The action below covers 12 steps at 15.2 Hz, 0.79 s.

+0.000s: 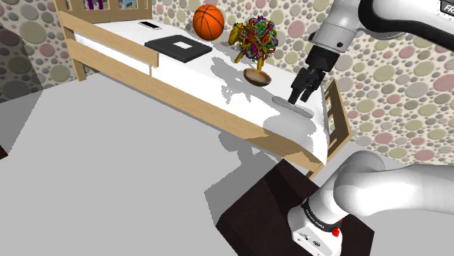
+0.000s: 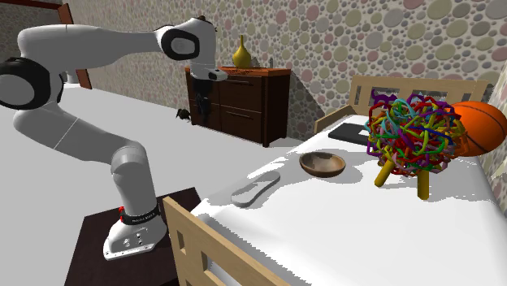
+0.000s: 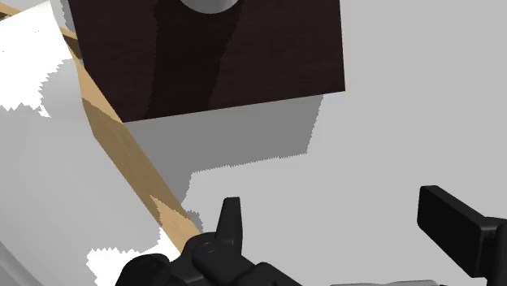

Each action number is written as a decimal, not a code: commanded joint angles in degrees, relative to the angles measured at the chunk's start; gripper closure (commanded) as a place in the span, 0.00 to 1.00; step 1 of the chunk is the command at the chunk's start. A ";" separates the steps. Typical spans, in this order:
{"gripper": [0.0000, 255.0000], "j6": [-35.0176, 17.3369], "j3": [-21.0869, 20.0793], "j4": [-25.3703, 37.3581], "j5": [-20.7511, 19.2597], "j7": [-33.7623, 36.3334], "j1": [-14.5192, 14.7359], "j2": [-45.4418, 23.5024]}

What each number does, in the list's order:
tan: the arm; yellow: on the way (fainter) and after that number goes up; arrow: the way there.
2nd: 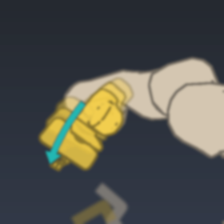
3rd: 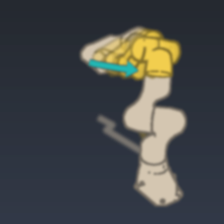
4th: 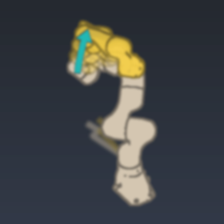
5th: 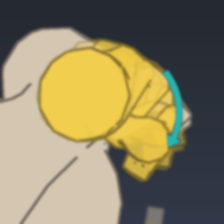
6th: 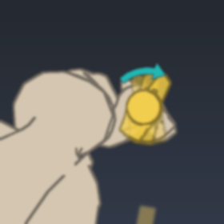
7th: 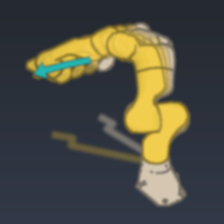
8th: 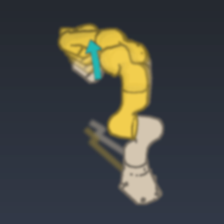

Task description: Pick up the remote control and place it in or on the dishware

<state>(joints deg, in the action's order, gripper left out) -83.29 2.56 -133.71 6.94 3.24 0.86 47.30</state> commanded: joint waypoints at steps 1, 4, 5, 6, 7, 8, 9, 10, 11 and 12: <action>0.00 0.00 0.00 0.00 0.00 0.00 0.00 0.00; 0.00 -2.05 3.37 -2.27 -3.88 -5.88 -0.47 0.09; 0.00 -2.82 4.52 -2.89 -5.18 -7.82 -0.63 -0.05; 0.00 -3.65 5.69 -3.43 -6.47 -9.75 -0.79 -0.27; 0.00 -4.52 6.87 -3.90 -7.74 -11.68 -0.96 -0.58; 0.00 -5.43 8.07 -4.30 -9.01 -13.58 -1.11 -0.98; 0.00 -6.40 9.27 -4.63 -10.25 -15.49 -1.27 -1.47; 0.00 -7.40 10.47 -4.87 -11.45 -17.39 -1.43 -2.05; 0.00 -8.45 11.70 -5.05 -12.63 -19.27 -1.56 -2.72; 0.00 -9.53 12.93 -5.14 -13.77 -21.14 -1.68 -3.48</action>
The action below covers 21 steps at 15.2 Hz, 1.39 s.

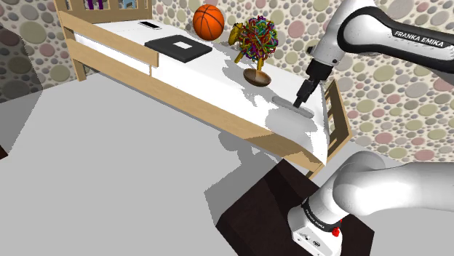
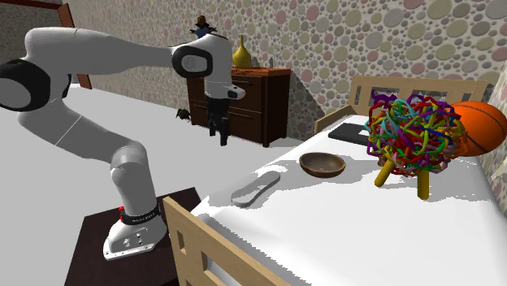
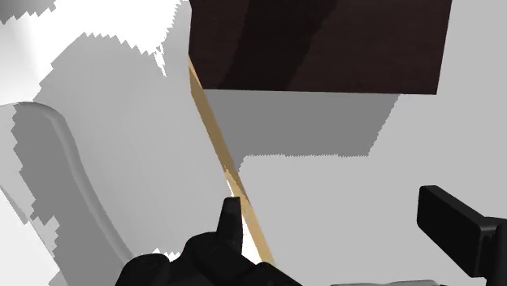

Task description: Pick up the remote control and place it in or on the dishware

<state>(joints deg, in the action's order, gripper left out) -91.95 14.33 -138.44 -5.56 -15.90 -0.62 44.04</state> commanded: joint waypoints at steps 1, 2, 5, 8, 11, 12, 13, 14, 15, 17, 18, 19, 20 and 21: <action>0.00 -2.00 2.39 -0.42 -2.36 -3.87 -0.30 -1.07; 0.00 -3.15 3.65 -0.35 -3.42 -5.71 -0.35 -2.00; 0.00 -6.78 7.45 0.32 -6.22 -11.19 -0.34 -5.29; 0.00 -10.60 11.30 1.72 -8.34 -16.66 -0.03 -9.30; 0.00 -14.50 15.20 3.81 -9.59 -22.23 0.64 -13.98; 0.00 -15.79 16.54 4.66 -9.79 -24.12 0.97 -15.68; 0.00 -17.09 17.86 5.59 -9.84 -26.05 1.32 -17.46; 0.00 -18.37 19.19 6.58 -9.75 -28.02 1.70 -19.31; 0.00 -19.58 20.48 7.60 -9.53 -29.95 2.11 -21.14; 0.00 -21.20 20.86 6.41 -9.57 -30.01 2.08 -21.58; 0.00 -22.01 21.06 5.83 -9.59 -30.05 2.08 -21.82; 0.00 -22.83 21.26 5.26 -9.61 -30.09 2.08 -22.08; 0.00 -23.65 21.47 4.70 -9.61 -30.14 2.09 -22.35; 0.00 -24.48 21.69 4.15 -9.61 -30.19 2.10 -22.64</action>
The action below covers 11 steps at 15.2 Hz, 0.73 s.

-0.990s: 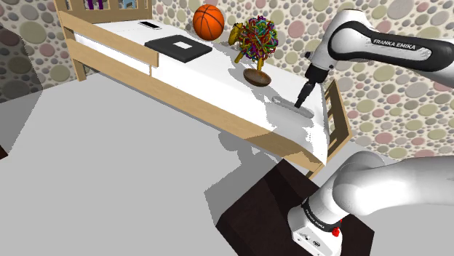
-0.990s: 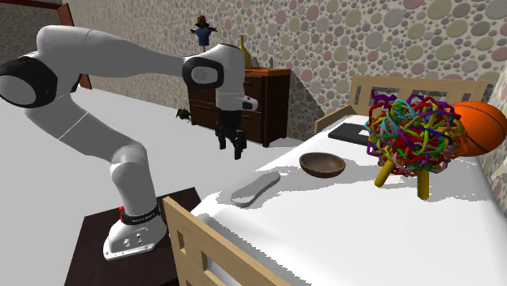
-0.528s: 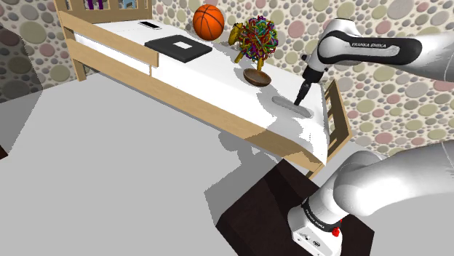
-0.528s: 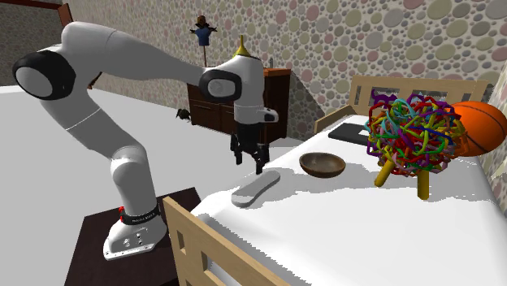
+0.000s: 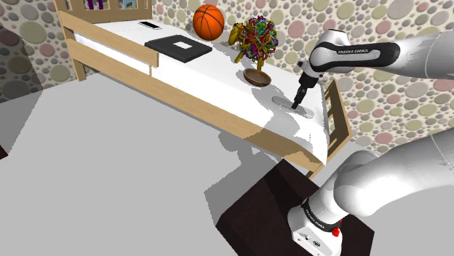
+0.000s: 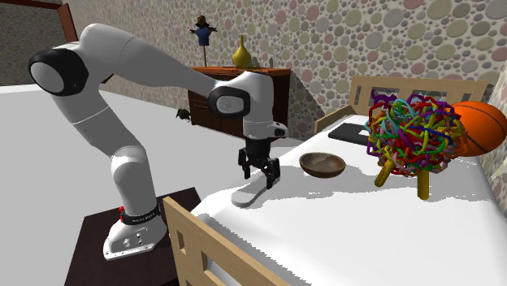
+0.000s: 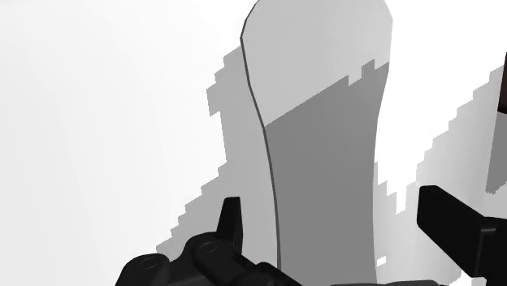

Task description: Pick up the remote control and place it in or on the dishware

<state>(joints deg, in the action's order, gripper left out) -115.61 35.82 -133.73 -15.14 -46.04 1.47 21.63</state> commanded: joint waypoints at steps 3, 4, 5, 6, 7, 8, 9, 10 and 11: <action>0.00 -2.13 0.54 -1.40 -0.01 -0.14 0.02 -0.72; 0.00 -2.13 0.54 -1.39 -0.01 -0.15 0.02 -0.73; 0.00 -2.13 0.54 -1.39 -0.01 -0.15 0.02 -0.73; 0.00 -2.13 0.54 -1.39 -0.01 -0.15 0.02 -0.73; 0.00 -2.13 0.54 -1.39 -0.01 -0.15 0.02 -0.73; 0.00 -2.13 0.54 -1.39 -0.01 -0.15 0.02 -0.73; 0.00 -2.13 0.54 -1.39 -0.01 -0.15 0.02 -0.73; 0.00 -2.12 0.54 -1.39 -0.01 -0.15 0.02 -0.72; 1.00 -2.12 0.54 -1.39 -0.01 -0.15 0.02 -0.72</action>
